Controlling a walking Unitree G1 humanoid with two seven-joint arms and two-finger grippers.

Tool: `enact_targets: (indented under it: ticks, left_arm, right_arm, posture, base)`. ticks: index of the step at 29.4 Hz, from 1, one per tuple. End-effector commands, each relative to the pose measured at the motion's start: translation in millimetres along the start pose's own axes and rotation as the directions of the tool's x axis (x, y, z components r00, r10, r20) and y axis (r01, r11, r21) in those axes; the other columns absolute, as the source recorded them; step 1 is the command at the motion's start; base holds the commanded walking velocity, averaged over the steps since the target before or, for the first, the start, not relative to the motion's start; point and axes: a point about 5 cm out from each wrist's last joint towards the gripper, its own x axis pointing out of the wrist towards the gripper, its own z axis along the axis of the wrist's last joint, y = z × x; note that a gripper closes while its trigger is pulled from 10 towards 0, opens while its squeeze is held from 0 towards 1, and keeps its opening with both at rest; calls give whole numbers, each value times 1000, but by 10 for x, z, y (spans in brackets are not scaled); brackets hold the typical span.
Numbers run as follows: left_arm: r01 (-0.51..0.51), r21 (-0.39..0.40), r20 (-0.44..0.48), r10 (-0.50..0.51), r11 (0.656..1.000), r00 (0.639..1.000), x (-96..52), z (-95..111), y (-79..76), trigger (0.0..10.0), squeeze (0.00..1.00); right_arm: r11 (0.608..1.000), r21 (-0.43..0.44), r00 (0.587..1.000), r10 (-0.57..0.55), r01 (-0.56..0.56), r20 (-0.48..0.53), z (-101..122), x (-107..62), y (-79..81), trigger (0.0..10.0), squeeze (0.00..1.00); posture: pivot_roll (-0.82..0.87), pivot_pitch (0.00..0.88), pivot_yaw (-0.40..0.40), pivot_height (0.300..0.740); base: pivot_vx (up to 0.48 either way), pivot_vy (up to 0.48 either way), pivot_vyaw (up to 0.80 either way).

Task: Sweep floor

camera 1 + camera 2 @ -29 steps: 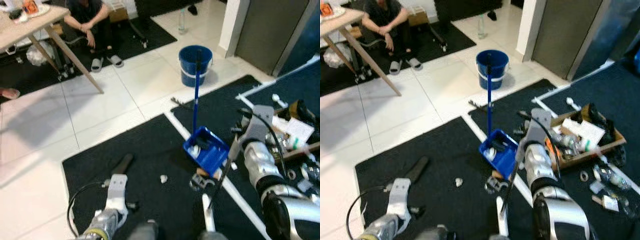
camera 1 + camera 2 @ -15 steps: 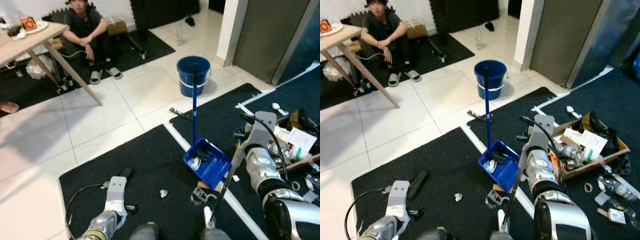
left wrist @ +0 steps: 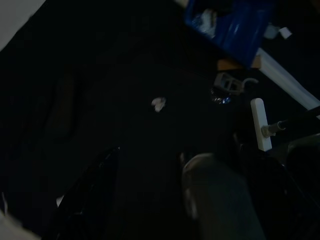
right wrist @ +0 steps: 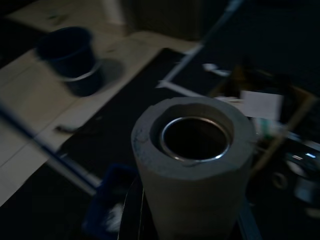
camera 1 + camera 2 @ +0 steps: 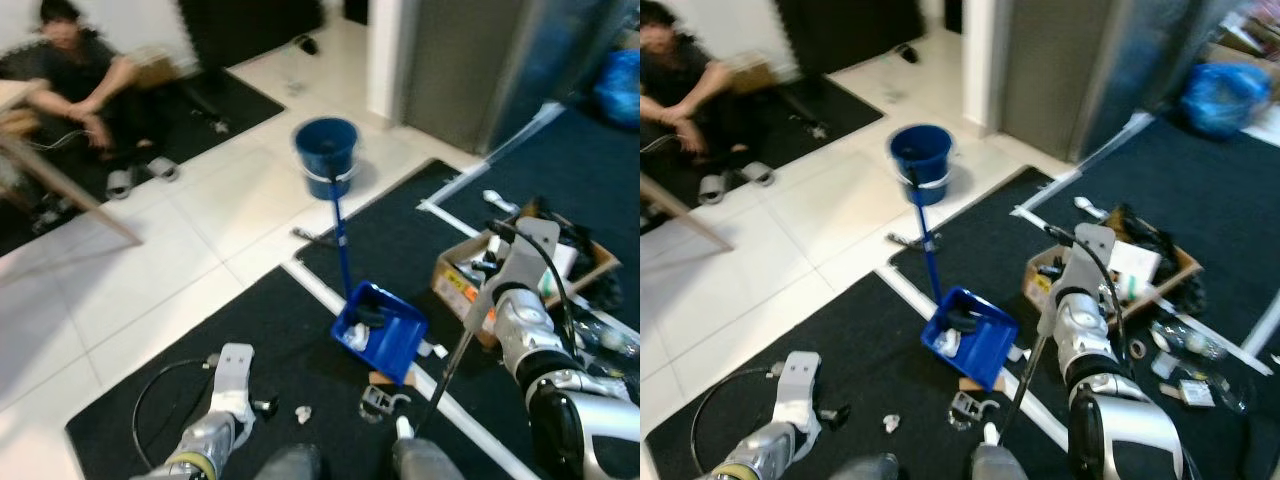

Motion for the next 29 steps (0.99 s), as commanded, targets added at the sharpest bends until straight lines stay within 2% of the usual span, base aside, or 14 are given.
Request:
enact_targets:
  ticks: [1,4,8,11,16,25,29]
  left_arm:
    - [-10,9,-17,10,1000,1000,-19,-39,45,10000,0]
    - [-9,11,-19,9,1000,1000,-20,-45,45,10000,0]
    - [-10,9,-19,10,1000,1000,-22,-49,48,10000,0]
    - [-10,9,-20,10,1000,1000,-24,-54,51,10000,0]
    - [-10,10,-24,10,1000,1000,-30,-72,58,10000,0]
    - [-9,8,-24,9,1000,1000,-31,-76,57,10000,0]
    - [-22,-16,-31,21,1000,999,-31,-96,58,10000,0]
  right_arm:
    - [999,-22,999,-26,25,-48,-101,-25,5,10000,0]
    - [990,-120,995,-86,79,-56,-99,-22,-80,10000,0]
    - [989,-121,995,-88,82,-48,-84,-19,-91,10000,0]
    - [989,-127,996,-83,76,-45,-84,-19,-78,10000,0]
    - [994,-90,997,-62,58,-39,-88,-23,-11,10000,0]
    - [994,-85,998,-64,62,-29,-64,-17,-18,10000,0]
    - [995,-81,998,-66,64,-22,-50,-13,-23,10000,0]
  posture:
    - [51,0,58,740]
    - [52,0,58,740]
    - [53,0,59,740]
    - [53,0,59,740]
    - [53,0,61,740]
    - [52,0,59,740]
    - [52,0,60,740]
  base:
    - [334,0,-788]
    - [328,0,-785]
    - [328,0,-778]
    - [334,0,0]
    - [327,0,0]
    - [326,0,0]
    - [60,0,0]
